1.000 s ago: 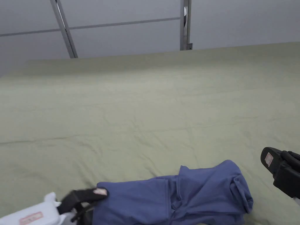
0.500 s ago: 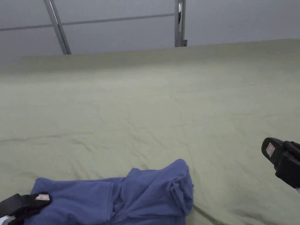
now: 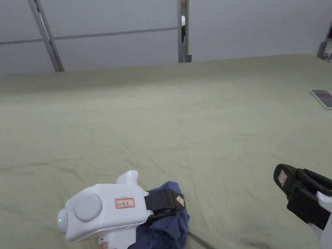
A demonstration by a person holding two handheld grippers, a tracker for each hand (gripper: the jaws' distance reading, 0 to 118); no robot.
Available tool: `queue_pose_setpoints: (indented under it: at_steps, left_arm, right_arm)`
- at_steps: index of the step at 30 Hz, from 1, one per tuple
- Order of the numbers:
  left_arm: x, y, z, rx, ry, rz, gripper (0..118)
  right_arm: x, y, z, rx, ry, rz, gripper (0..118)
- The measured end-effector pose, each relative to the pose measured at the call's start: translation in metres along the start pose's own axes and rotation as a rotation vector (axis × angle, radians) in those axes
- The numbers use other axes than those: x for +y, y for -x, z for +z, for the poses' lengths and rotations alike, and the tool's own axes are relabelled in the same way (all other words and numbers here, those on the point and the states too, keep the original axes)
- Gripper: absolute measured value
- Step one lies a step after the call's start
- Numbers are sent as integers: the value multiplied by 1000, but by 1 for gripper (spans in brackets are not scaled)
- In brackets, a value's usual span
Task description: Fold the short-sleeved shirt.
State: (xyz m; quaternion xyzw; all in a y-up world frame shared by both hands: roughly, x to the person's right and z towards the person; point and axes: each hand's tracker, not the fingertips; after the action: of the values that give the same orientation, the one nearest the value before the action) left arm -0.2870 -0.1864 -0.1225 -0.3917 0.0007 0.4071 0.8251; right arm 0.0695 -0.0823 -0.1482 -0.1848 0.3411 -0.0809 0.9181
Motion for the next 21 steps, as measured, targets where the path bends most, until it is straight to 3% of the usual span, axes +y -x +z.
queue_pose_setpoints:
  at_steps: [1, 2, 4, 7, 8, 10, 11, 14, 16, 18, 21]
  left_arm:
    - [-3, 2, -5, -25, 17, 36, 73]
    - [-2, 6, 2, -48, -21, 70, 81]
    - [0, 10, 30, -61, -130, 98, 80]
    - [2, -5, 73, -47, -374, -4, 77]
    - [1, -11, 79, 80, -420, -126, 66]
    - [-8, -33, 63, 268, -437, -245, 15]
    - [-13, -33, 46, 309, -393, -266, 8]
    - [-35, -22, -22, 109, -78, -249, 8]
    - [-55, -12, -68, 190, 66, -259, 5]
    - [-57, -11, -62, 130, -80, -277, 3]
    - [-37, -19, -25, 106, -63, -142, 3]
  right_arm:
    - [0, -3, 2, -10, 1, 3, 2]
    - [-1, -6, 3, -23, 2, 7, 2]
    - [-3, -13, 3, -38, 6, 3, 2]
    - [-6, -19, -2, -41, 15, -21, 2]
    - [-6, -18, -5, -43, 17, -25, 2]
    - [-8, -16, -8, -35, 17, -38, 2]
    - [-8, -14, -10, -25, 18, -44, 2]
    - [-13, -4, -15, -2, 33, -41, 2]
    - [-16, 3, -17, 15, 59, -20, 2]
    - [-20, 9, -20, 37, 87, 2, 2]
    - [-22, 18, -31, 82, 124, 30, 2]
